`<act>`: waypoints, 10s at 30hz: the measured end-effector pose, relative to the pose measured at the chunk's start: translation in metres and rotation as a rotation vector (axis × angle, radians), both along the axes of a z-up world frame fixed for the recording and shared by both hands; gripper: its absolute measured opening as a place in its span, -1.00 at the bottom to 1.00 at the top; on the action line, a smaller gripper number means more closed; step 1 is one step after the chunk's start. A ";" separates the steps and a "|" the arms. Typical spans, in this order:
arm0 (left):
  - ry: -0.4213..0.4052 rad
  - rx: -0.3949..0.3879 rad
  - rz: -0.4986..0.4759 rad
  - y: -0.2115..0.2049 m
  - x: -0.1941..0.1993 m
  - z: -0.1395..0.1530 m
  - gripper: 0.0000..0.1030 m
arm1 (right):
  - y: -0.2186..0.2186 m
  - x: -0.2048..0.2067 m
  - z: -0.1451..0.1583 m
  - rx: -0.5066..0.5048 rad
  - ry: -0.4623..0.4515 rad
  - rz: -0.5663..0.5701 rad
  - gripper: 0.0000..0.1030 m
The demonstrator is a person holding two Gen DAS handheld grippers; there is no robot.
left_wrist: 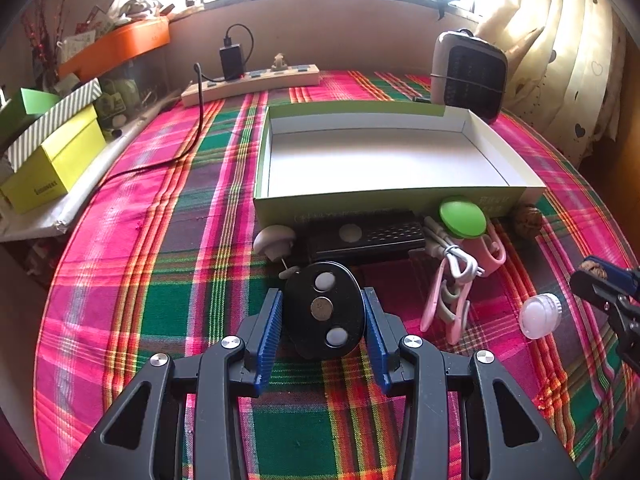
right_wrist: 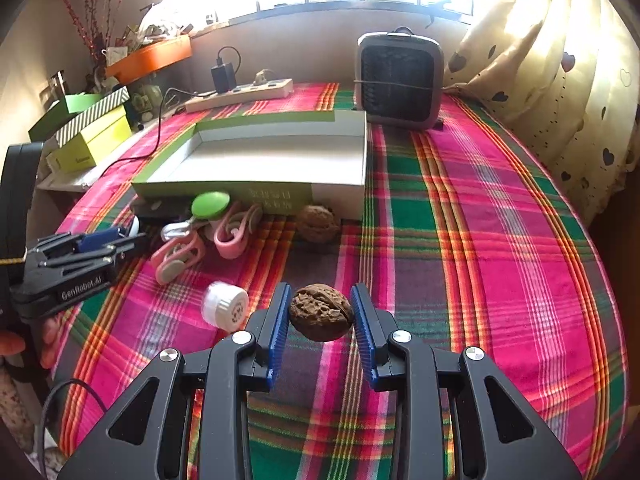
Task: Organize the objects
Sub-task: 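Carry the walnut and black disc in both grippers over the white tray, then open both grippers to drop the walnut and black disc into the tray, then withdraw both grippers from the tray toward the remaining objects, then grasp the white ribbed cap with the right gripper while the left grasps the white knob, then carry the white cap and white knob in both grippers over the tray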
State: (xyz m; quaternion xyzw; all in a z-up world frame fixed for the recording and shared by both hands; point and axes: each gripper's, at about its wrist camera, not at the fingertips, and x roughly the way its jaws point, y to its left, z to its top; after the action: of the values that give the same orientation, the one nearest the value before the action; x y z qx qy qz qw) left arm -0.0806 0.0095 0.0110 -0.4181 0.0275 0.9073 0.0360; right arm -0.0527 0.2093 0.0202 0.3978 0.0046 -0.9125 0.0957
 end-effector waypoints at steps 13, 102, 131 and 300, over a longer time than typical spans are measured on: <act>0.076 -0.030 0.001 0.006 0.011 0.020 -0.28 | -0.015 -0.009 0.014 0.001 0.042 0.054 -0.37; -0.035 -0.054 -0.046 0.017 -0.148 0.000 -0.27 | -0.061 -0.208 -0.012 0.144 -0.105 0.083 -0.37; 0.009 -0.033 -0.037 0.010 -0.121 0.023 -0.20 | -0.055 -0.182 0.008 0.114 -0.047 0.046 -0.08; 0.039 0.095 -0.002 -0.031 -0.060 0.036 -0.62 | -0.047 -0.073 0.038 0.040 0.057 0.143 -0.62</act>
State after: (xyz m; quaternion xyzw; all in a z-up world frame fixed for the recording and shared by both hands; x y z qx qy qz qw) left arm -0.1408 -0.0211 0.0475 -0.3983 -0.0145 0.9154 0.0563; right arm -0.1255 0.1627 0.0587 0.3719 0.0540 -0.9141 0.1523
